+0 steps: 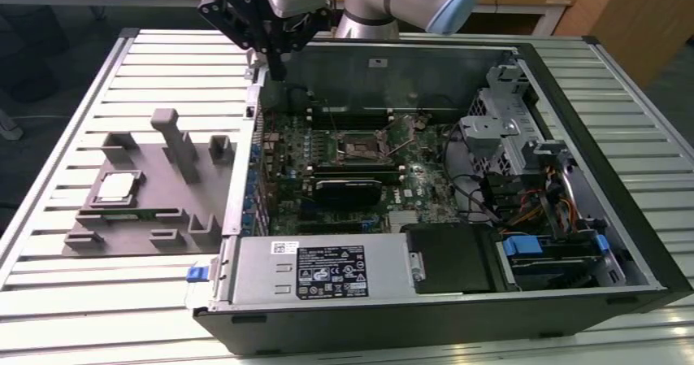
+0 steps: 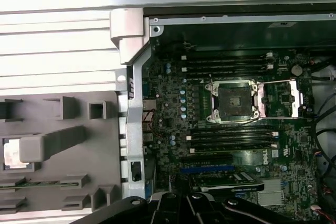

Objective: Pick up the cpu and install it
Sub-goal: 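Reach for the cpu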

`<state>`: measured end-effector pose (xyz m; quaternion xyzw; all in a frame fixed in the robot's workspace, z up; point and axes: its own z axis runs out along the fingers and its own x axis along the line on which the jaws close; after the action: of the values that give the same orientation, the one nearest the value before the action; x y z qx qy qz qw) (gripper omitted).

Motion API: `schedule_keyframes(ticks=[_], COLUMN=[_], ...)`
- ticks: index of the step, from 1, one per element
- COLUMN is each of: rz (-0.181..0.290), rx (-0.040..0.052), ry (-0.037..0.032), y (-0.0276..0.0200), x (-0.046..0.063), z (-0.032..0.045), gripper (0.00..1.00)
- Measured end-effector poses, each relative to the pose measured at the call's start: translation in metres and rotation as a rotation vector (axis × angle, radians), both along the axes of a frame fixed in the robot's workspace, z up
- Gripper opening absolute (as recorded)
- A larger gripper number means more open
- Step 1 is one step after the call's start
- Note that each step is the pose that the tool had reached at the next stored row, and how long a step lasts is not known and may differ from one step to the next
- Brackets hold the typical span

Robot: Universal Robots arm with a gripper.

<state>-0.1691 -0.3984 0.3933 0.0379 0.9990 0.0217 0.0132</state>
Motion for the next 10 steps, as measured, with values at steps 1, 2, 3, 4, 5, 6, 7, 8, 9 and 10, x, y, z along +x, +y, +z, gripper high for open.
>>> schedule_keyframes(ticks=[1,2,3,4,5,6,7,8,9,10], rz=[0.0,0.0,0.0,0.0,0.0,0.0,0.0,0.0,0.0,0.0], rx=[0.0001,0.0,0.0001,0.0,0.0,0.0,0.0001,0.0,0.0,0.0], ry=[0.0,0.0,0.0,0.0,0.0,0.0,0.0,0.0,0.0001,0.0001], y=[0.0,0.0,0.0,0.0,0.0,0.0,0.0,0.0,0.0,0.0], x=[-0.0004,-0.0009,-0.0015,-0.0021,-0.0026,-0.0032,-0.0038,-0.0045,-0.0053,-0.0061], z=[0.0,0.0,0.0,0.0,0.0,0.0,0.0,0.0,0.0,0.0], gripper=[0.11,0.11,0.11,0.11,0.11,0.11,0.11,0.11,0.11,0.11])
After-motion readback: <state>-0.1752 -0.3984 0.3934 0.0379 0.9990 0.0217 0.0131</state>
